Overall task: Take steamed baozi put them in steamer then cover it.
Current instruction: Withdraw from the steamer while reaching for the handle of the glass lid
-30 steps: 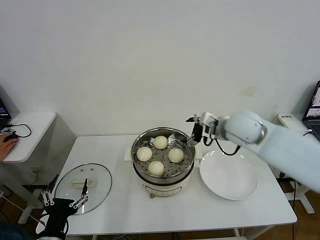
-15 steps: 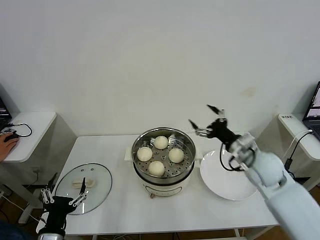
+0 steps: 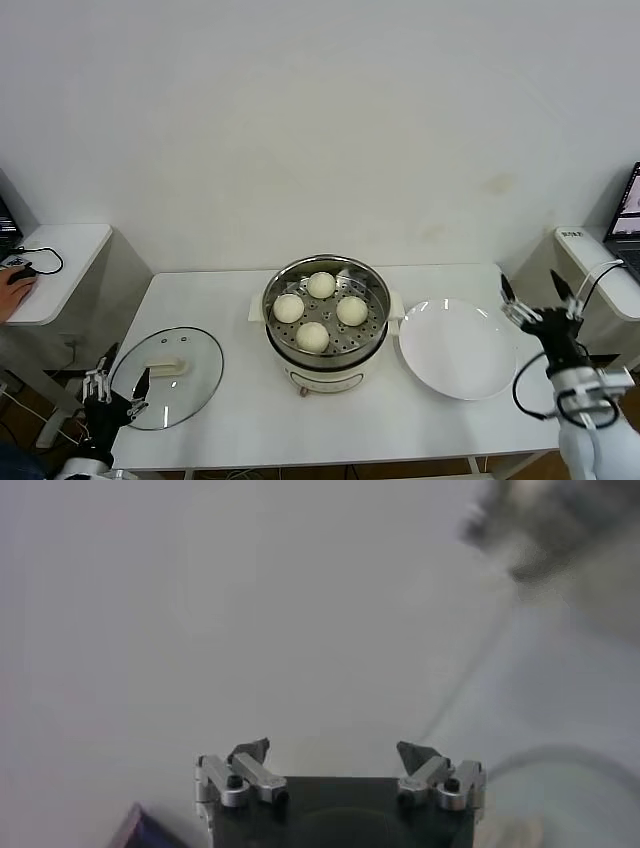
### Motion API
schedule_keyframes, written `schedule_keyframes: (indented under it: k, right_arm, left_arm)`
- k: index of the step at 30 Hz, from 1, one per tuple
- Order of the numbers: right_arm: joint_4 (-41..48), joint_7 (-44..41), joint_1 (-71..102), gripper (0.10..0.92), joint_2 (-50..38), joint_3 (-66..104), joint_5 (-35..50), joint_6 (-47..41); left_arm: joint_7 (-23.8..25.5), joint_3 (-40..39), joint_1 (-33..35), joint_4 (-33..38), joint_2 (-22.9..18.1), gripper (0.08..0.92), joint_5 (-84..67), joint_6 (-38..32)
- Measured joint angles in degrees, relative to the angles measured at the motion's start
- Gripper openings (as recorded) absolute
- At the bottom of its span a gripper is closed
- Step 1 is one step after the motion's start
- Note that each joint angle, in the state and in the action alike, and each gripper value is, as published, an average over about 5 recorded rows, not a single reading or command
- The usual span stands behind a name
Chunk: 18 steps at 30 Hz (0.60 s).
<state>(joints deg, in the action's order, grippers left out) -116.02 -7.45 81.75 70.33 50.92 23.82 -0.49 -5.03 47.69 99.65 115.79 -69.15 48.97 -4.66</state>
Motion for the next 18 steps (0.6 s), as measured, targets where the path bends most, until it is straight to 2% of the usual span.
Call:
schedule_keyframes:
  k: [7, 18]
  right_arm:
    - [-1.4, 0.0, 5.9, 0.823, 4.5, 4.9, -0.2, 1.2]
    - [-3.6, 0.3, 11.0, 0.823, 8.8, 8.7, -0.9, 1.5]
  left_arm:
    - [-0.4, -2.0, -2.6, -5.8, 3.7, 0.823, 13.7, -0.2]
    - [-0.2, -6.7, -8.1, -14.6, 7.6, 0.823, 20.7, -0.6]
